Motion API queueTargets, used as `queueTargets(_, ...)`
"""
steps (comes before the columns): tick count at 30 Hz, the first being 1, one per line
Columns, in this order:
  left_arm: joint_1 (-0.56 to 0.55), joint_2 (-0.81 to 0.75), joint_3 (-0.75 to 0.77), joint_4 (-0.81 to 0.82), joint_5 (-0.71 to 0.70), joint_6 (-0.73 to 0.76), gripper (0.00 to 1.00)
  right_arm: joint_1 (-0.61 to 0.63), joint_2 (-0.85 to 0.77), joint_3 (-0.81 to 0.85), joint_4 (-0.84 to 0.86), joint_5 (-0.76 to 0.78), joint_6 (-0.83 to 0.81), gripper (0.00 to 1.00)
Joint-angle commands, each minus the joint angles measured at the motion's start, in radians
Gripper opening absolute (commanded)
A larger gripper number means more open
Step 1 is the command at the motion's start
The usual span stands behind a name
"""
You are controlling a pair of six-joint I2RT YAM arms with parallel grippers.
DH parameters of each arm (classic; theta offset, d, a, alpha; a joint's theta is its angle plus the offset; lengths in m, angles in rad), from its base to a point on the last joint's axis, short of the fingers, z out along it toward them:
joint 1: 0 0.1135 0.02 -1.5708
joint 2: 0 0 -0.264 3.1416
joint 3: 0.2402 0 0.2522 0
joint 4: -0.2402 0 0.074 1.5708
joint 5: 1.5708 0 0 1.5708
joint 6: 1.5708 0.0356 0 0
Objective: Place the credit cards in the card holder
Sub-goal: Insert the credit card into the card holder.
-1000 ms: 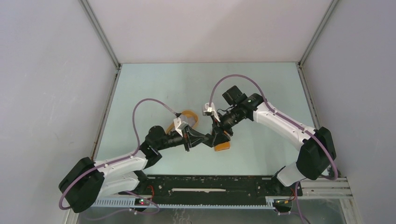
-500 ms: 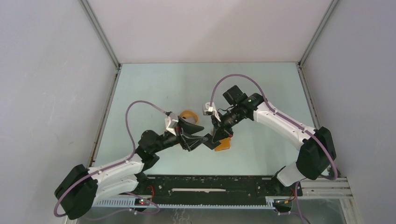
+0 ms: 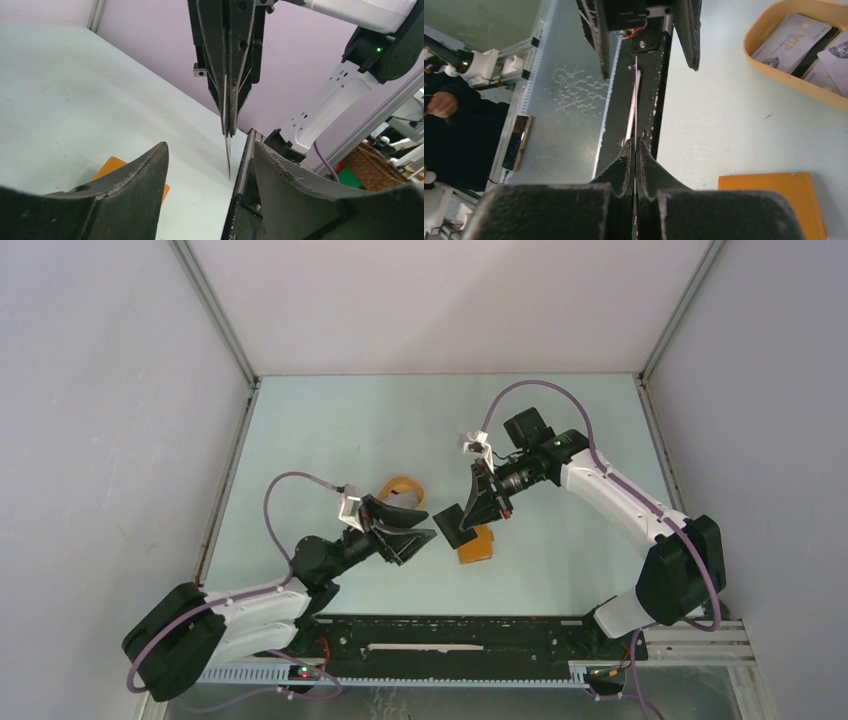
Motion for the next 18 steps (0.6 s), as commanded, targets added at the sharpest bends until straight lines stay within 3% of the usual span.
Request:
queueTargets(1, 0.0, 0.093, 0.025, 0.197, -0.021, -0.104, 0.65, -0.021, -0.027, -0.016, 0.055, -0.125, 0.074, 0.0)
queueTargets(18, 0.0, 0.202, 0.118, 0.216, 0.031, -0.163, 0.45, -0.035, 0.014, -0.03, 0.095, -0.121, 0.129, 0.0)
